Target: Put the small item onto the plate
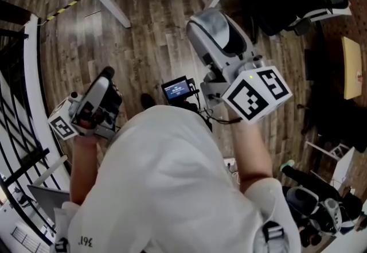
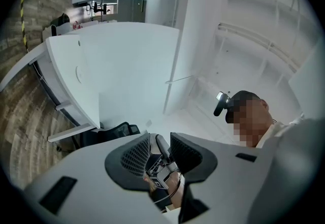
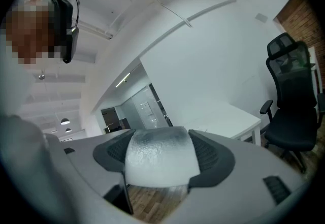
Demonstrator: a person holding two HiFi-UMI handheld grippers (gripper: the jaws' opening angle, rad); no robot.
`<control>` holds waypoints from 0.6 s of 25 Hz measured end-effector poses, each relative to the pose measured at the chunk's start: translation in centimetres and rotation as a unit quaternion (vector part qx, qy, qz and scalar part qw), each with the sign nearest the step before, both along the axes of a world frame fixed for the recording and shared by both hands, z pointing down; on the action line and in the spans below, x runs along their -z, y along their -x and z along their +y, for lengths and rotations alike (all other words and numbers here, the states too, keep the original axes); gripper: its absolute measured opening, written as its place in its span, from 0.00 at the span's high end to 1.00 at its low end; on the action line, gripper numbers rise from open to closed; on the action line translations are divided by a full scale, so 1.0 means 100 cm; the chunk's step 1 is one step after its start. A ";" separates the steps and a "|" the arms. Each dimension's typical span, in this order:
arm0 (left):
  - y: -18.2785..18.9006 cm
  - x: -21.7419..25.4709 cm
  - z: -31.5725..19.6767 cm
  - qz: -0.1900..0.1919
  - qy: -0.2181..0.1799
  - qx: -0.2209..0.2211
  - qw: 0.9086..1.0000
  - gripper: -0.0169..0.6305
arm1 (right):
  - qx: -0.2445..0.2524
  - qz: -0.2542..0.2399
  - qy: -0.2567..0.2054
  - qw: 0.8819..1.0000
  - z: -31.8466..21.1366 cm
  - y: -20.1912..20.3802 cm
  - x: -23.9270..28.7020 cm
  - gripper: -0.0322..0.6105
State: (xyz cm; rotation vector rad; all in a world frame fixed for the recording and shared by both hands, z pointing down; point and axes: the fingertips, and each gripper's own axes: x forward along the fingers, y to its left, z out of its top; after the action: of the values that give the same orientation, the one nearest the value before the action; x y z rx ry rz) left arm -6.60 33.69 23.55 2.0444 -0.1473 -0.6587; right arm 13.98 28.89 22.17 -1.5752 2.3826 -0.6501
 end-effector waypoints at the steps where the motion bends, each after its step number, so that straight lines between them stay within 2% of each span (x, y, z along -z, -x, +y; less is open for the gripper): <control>1: -0.001 0.000 -0.001 0.000 0.001 0.000 1.000 0.81 | 0.000 0.000 0.001 1.000 -0.001 0.000 0.000 0.45; 15: -0.007 -0.007 -0.002 -0.004 0.008 -0.007 1.000 0.81 | 0.008 -0.015 0.014 1.000 -0.006 0.002 -0.006 0.45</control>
State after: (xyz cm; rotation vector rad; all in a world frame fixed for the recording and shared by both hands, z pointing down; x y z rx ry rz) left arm -5.94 33.51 24.30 2.0311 -0.1432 -0.6380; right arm 13.82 28.25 22.74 -1.5489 2.3760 -0.7091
